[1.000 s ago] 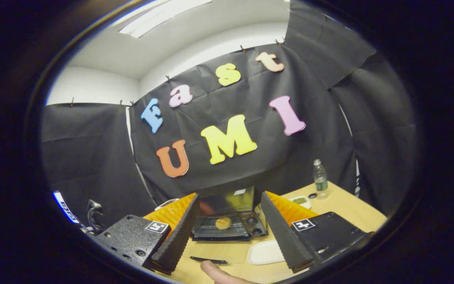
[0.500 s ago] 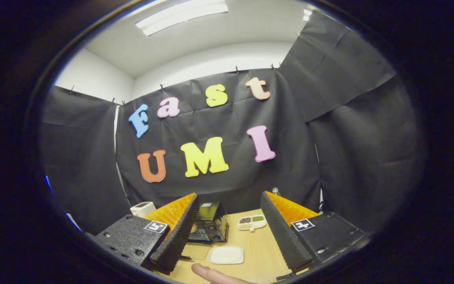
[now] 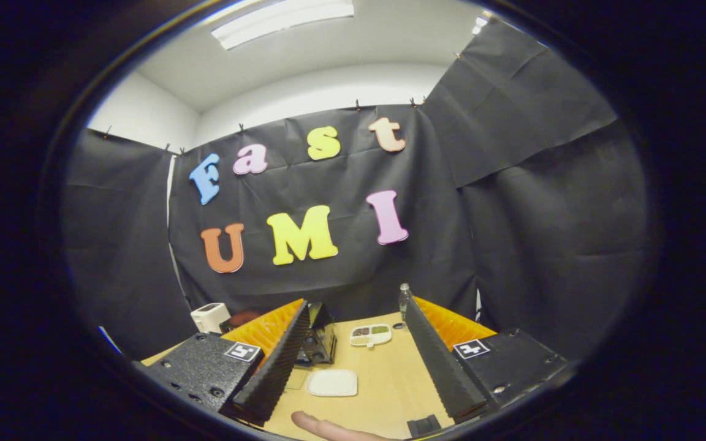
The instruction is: Open the electric oven with the left hand, put the food in, and close the electric oven.
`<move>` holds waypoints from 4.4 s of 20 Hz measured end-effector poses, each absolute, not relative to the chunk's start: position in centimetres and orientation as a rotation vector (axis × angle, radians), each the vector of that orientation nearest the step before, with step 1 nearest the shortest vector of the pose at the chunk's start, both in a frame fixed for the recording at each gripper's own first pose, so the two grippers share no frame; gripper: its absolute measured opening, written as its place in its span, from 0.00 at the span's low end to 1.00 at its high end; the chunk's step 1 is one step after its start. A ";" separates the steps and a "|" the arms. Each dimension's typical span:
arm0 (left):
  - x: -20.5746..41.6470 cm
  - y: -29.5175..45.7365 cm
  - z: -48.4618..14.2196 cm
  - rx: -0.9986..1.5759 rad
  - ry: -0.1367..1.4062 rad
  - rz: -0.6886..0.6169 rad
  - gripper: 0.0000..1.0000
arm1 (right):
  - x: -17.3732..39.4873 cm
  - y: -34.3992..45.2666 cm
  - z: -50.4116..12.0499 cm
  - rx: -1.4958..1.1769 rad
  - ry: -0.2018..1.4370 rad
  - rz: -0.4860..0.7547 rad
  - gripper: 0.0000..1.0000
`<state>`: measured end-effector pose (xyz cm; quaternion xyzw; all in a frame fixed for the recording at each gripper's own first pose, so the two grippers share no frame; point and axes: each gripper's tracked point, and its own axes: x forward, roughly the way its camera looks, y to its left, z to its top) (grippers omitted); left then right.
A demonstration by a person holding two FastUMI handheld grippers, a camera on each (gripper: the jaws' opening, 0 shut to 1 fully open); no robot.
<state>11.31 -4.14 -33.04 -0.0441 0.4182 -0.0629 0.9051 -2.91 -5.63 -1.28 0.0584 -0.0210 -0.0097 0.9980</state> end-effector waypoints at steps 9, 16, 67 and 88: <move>11.6 -3.2 -31.8 -0.121 0.848 -0.091 0.93 | -3.4 -5.0 -0.9 0.085 -0.065 -0.007 0.95; 11.8 -3.1 -30.8 -0.111 0.814 -0.090 0.95 | -3.6 -3.9 -0.9 0.064 -0.069 -0.001 0.95; 7.5 -2.5 -2.2 -0.090 -0.019 -0.129 0.94 | -4.2 -4.7 -2.9 0.019 -0.069 -0.001 0.96; -6.2 -2.9 0.1 -0.012 -0.071 -0.073 0.94 | -5.3 -2.6 -2.9 -0.001 -0.134 0.034 0.96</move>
